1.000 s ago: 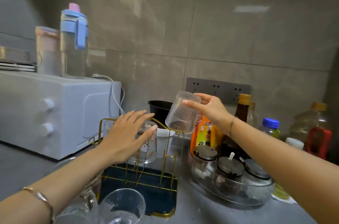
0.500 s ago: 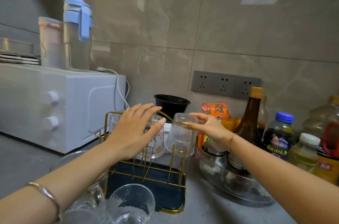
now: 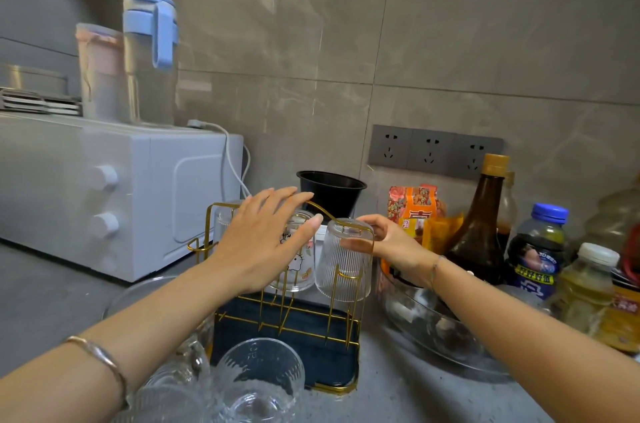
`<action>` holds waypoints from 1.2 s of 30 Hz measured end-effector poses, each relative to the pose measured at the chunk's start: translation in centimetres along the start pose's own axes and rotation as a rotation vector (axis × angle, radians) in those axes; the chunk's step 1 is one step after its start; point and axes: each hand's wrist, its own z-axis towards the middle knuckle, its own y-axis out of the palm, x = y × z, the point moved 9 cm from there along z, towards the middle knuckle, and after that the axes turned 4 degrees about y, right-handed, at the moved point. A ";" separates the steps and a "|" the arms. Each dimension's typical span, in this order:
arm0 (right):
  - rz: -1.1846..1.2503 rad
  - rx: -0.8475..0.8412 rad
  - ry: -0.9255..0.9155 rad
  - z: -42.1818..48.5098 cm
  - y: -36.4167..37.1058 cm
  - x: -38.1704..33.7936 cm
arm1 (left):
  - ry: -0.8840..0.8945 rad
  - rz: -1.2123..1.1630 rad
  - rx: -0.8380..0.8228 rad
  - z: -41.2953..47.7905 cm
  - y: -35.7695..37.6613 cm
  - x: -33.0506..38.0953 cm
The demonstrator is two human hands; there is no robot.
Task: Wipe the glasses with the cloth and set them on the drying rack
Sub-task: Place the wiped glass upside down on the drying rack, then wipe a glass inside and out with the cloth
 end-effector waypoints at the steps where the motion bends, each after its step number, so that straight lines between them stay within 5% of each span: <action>1: -0.004 -0.005 0.007 0.1 0.0 0.1 | -0.002 0.003 -0.003 0.0 0.0 0.0; 10: 0.018 -0.059 0.038 -0.5 -0.1 -0.3 | 0.004 0.015 -0.002 0.0 0.1 -0.1; 22: 0.022 0.145 -0.097 -6.6 -4.4 -6.0 | -0.020 0.021 -0.233 -2.5 -1.0 1.2; 36: 0.105 -0.238 -0.116 -21.3 11.0 -9.9 | -0.140 -0.188 -0.163 -17.7 -9.1 2.6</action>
